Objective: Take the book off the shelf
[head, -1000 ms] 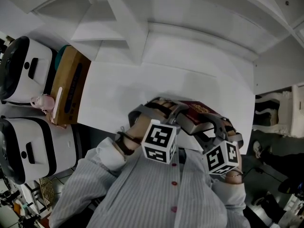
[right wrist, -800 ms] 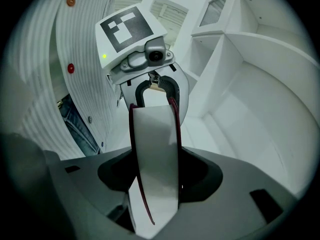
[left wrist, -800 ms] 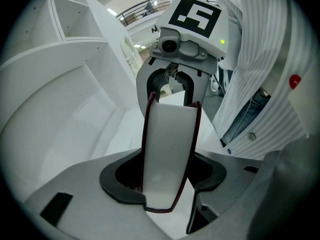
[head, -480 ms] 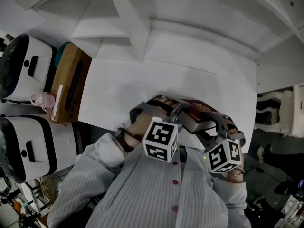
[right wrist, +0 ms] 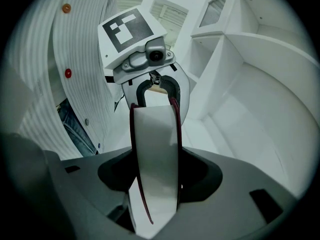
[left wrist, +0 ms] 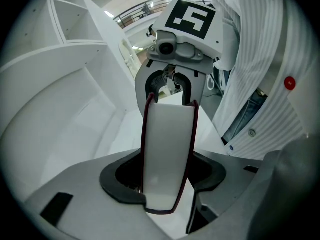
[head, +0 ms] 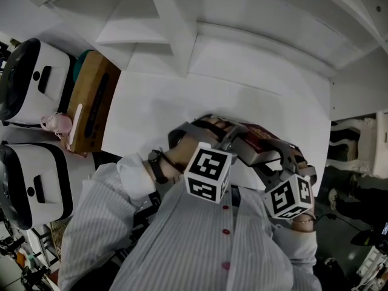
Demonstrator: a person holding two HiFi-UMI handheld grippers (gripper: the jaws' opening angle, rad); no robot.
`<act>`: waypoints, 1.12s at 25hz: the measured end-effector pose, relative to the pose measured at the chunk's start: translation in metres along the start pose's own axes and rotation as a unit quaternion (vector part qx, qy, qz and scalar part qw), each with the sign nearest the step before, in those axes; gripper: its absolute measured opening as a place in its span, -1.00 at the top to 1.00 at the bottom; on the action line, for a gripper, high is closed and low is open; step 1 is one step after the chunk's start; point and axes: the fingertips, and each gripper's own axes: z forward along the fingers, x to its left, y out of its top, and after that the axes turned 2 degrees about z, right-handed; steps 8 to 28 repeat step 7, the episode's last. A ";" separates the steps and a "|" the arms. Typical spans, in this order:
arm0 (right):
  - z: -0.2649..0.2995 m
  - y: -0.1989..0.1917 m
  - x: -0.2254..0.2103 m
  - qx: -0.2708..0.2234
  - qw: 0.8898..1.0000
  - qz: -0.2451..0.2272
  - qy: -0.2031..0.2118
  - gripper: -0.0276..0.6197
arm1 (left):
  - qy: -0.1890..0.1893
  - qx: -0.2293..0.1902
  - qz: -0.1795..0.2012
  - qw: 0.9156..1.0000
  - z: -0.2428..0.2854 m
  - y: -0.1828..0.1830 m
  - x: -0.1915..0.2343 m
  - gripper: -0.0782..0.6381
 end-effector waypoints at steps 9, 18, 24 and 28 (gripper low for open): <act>-0.001 0.002 -0.002 0.001 1.000 -0.003 0.001 0.21 | 0.002 0.004 0.001 1.000 -0.002 -0.001 0.004 0.10; -0.001 0.002 -0.002 0.001 1.000 -0.003 0.001 0.21 | 0.002 0.004 0.001 1.000 -0.002 -0.001 0.004 0.10; -0.001 0.002 -0.002 0.001 1.000 -0.003 0.001 0.21 | 0.002 0.004 0.001 1.000 -0.002 -0.001 0.004 0.10; -0.001 0.002 -0.002 0.001 1.000 -0.003 0.001 0.21 | 0.002 0.004 0.001 1.000 -0.002 -0.001 0.004 0.10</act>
